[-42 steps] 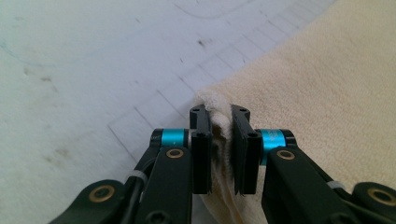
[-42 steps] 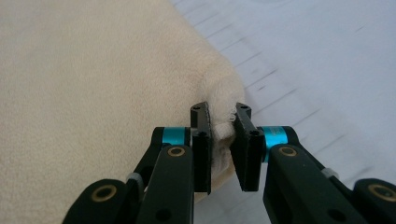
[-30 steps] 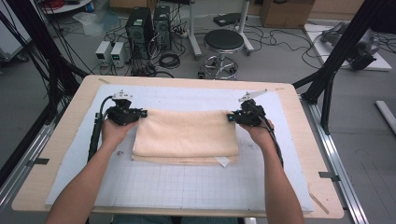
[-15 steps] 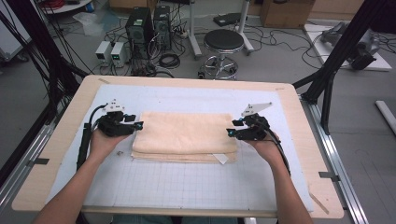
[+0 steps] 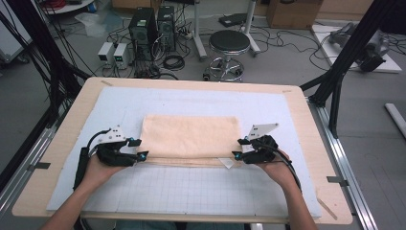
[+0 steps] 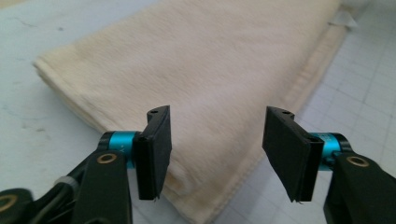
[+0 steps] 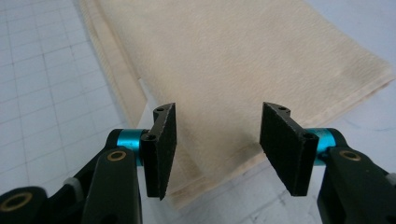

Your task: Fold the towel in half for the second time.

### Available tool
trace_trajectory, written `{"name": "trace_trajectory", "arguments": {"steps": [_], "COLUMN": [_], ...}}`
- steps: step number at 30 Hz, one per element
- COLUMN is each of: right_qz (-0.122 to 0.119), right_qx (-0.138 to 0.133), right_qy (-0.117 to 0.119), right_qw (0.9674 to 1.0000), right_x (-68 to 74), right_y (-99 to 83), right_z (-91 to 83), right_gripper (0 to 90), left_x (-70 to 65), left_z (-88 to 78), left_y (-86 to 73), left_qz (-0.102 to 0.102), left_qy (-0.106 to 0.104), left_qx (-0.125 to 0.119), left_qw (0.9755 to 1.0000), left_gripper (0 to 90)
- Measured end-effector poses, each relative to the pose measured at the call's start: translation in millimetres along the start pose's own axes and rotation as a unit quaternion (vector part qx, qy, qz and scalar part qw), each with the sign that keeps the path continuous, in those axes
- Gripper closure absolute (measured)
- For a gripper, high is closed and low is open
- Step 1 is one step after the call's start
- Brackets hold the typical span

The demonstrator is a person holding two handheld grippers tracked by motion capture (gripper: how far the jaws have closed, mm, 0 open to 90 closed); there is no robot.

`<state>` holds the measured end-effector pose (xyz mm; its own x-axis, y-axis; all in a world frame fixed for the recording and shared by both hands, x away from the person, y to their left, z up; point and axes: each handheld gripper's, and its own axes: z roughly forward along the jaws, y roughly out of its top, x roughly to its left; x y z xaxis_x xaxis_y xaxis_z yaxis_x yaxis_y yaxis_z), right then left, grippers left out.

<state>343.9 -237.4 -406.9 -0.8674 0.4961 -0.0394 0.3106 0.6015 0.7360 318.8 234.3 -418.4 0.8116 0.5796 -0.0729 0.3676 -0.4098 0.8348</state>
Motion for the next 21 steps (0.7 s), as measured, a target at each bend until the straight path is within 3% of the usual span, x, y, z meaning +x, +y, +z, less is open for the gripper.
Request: {"name": "trace_trajectory", "arguments": {"steps": [1, 5, 9, 12, 21], "right_qz": [-0.004, -0.012, -0.013, -0.011, -0.008], "right_qx": [0.002, 0.022, 0.035, 0.024, -0.014], "right_qy": [0.000, 0.003, 0.007, 0.005, 0.011], "right_qw": [1.0000, 0.9997, 0.9993, 0.9996, 0.9998], "right_x": [0.9, 2.1, 2.2, 3.1, 8.1], "right_y": [-2.2, -6.9, -11.0, -8.9, 2.7], "right_z": [1.6, 10.2, 17.5, 16.9, -0.1], "right_gripper": [46.6, 54.5, 72.6, 83.0, 83.7], "left_x": [0.3, -0.2, -1.1, 2.3, 6.9], "left_z": [1.3, 9.2, 12.1, 10.4, -11.6], "left_y": [-2.5, -8.7, -9.2, -8.1, 2.1], "left_qz": [0.005, 0.012, 0.032, 0.020, 0.011], "left_qy": [-0.009, -0.006, 0.013, 0.016, 0.028], "left_qx": [0.010, 0.034, 0.043, 0.036, -0.005], "left_qw": [0.9999, 0.9993, 0.9985, 0.9990, 0.9995], "left_gripper": [51.2, 59.4, 75.4, 85.5, 86.8]}}
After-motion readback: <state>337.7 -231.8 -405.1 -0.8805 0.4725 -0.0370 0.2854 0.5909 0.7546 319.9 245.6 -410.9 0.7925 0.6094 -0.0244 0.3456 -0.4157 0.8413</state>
